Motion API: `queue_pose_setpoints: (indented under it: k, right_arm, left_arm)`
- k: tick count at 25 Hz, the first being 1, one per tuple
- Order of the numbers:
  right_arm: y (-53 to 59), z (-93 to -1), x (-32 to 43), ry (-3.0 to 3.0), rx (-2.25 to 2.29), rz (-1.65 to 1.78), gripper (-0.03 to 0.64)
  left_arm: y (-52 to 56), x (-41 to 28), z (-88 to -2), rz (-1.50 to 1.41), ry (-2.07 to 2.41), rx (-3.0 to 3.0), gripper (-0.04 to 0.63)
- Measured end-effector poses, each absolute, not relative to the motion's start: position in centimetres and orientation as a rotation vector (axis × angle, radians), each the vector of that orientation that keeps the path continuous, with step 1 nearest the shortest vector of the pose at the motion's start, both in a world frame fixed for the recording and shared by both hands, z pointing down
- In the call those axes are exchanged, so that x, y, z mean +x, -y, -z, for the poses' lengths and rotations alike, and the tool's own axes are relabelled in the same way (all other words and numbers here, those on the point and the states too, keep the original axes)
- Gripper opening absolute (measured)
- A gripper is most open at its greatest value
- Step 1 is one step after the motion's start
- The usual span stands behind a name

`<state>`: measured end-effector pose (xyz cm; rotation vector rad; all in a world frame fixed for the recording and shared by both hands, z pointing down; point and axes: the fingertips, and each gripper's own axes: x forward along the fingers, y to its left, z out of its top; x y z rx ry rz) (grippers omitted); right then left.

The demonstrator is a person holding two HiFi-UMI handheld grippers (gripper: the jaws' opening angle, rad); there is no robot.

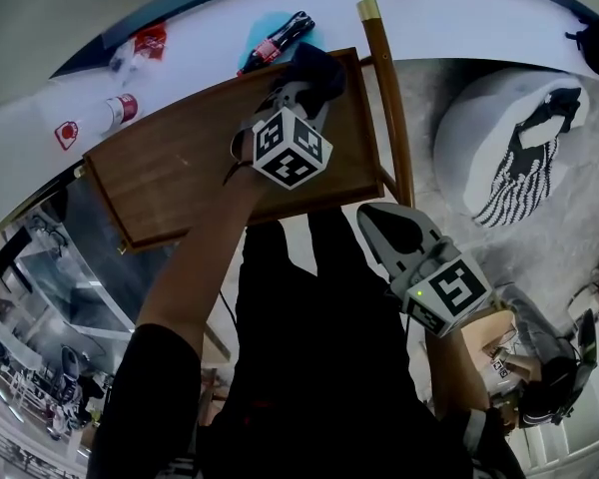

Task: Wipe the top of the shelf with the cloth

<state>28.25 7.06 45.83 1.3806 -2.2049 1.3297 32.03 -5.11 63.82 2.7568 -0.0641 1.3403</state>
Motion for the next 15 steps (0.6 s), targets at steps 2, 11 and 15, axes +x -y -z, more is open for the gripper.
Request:
queue_pose_setpoints:
  k: [2, 11, 15]
  right_arm:
    - [-7.1, -45.7, 28.2, 2.207, 1.383, -1.327, 0.005]
    - [-6.1, -44.7, 26.9, 2.229, 1.361, -1.298, 0.005]
    - [-5.2, -43.7, 25.9, 2.258, 1.353, -1.253, 0.003]
  left_arm:
    - [4.9, 32.4, -63.4, -1.312, 0.038, 2.761, 0.035]
    - [5.9, 33.1, -57.4, -1.124, 0.075, 2.839, 0.035]
    - [6.9, 31.1, -53.9, -1.046, 0.136, 2.866, 0.035]
